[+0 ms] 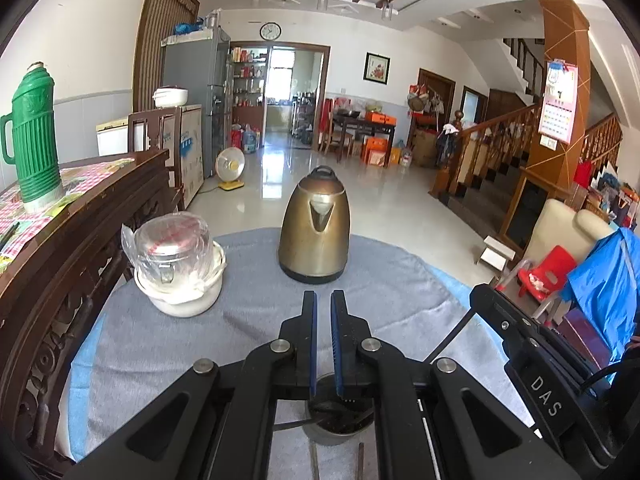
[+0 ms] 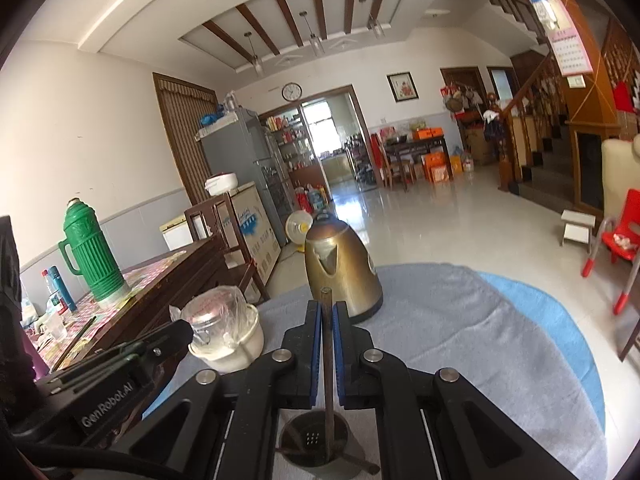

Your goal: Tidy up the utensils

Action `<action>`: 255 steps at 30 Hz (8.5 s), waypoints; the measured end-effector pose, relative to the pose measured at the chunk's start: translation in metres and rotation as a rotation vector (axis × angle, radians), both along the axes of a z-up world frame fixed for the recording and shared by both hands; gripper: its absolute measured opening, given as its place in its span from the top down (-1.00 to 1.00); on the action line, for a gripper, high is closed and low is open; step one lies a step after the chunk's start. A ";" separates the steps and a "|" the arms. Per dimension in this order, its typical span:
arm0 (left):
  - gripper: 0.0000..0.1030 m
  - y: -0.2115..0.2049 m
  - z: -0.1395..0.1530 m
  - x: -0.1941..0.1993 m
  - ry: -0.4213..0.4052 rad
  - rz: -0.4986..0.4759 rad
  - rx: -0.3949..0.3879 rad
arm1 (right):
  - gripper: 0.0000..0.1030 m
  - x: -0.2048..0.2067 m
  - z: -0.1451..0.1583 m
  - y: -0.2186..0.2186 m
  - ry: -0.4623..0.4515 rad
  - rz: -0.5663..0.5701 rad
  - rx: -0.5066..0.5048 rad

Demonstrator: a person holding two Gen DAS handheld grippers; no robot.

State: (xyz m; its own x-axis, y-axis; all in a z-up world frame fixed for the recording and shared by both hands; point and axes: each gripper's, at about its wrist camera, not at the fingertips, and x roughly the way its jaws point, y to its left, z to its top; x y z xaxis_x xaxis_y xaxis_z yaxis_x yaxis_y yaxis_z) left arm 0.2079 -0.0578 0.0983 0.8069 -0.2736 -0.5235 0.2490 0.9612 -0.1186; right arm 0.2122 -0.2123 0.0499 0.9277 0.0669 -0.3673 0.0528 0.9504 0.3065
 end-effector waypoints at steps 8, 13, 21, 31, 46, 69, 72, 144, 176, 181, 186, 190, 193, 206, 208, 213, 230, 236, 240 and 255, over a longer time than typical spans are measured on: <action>0.87 0.026 0.015 -0.011 -0.023 0.009 -0.049 | 0.84 -0.005 -0.008 -0.008 0.041 0.023 0.079; 0.79 0.074 0.036 -0.017 -0.080 0.075 -0.089 | 0.75 -0.017 -0.002 -0.014 0.020 0.037 0.118; 0.50 0.161 0.019 -0.016 -0.024 0.239 -0.142 | 0.44 -0.054 0.016 -0.029 -0.098 0.049 0.175; 0.48 0.171 -0.093 -0.007 0.299 0.230 -0.110 | 0.44 -0.106 -0.013 -0.079 -0.147 -0.026 0.256; 0.48 0.102 -0.137 0.114 0.403 0.112 0.040 | 0.41 -0.026 -0.180 -0.163 0.052 0.060 0.674; 0.48 0.004 -0.207 0.328 0.652 0.163 0.143 | 0.41 0.028 -0.232 -0.155 0.091 0.193 0.720; 0.48 0.004 -0.217 0.337 0.679 0.171 0.130 | 0.41 0.029 -0.234 -0.153 0.099 0.200 0.723; 0.28 -0.010 0.042 -0.087 -0.072 -0.042 0.161 | 0.41 0.021 -0.225 -0.160 0.077 0.087 0.601; -0.14 0.076 -0.107 -0.207 0.190 0.077 0.246 | 0.41 -0.150 -0.149 -0.026 0.235 0.369 0.349; -0.14 0.084 -0.109 -0.200 0.208 0.109 0.236 | 0.41 -0.151 -0.149 -0.010 0.275 0.402 0.324; -0.14 0.084 -0.109 -0.198 0.201 0.118 0.240 | 0.41 -0.151 -0.144 -0.002 0.294 0.416 0.293; -0.15 0.086 -0.111 -0.196 0.210 0.120 0.233 | 0.41 -0.151 -0.142 0.005 0.309 0.433 0.284; -0.16 0.088 -0.115 -0.195 0.223 0.122 0.229 | 0.41 -0.148 -0.144 0.012 0.333 0.449 0.278; -0.17 0.132 -0.185 -0.201 0.408 0.173 0.209 | 0.41 -0.122 -0.172 0.048 0.502 0.433 0.166; -0.17 0.140 -0.186 -0.202 0.409 0.182 0.199 | 0.41 -0.115 -0.179 0.054 0.532 0.425 0.140; -0.17 0.153 -0.183 -0.200 0.398 0.199 0.181 | 0.43 -0.097 -0.197 0.065 0.598 0.396 0.084; -0.17 0.154 -0.188 -0.196 0.414 0.193 0.178 | 0.70 -0.080 -0.214 0.082 0.653 0.387 0.014; -0.17 0.150 -0.186 -0.196 0.411 0.182 0.177 | 0.83 -0.095 -0.195 0.081 0.537 0.463 0.074; -0.17 0.142 -0.185 -0.191 0.420 0.162 0.170 | 0.82 -0.099 -0.186 0.080 0.520 0.493 0.088; -0.17 0.123 -0.201 -0.139 0.632 0.083 -0.105 | 0.77 -0.100 -0.198 0.019 0.587 0.360 0.188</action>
State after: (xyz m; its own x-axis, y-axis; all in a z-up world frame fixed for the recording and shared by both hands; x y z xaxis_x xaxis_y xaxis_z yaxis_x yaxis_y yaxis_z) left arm 0.0692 0.0656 -0.1029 0.3727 -0.2987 -0.8786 0.0254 0.9497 -0.3121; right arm 0.1126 -0.1933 -0.1477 0.4887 0.4436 -0.7512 -0.0482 0.8735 0.4844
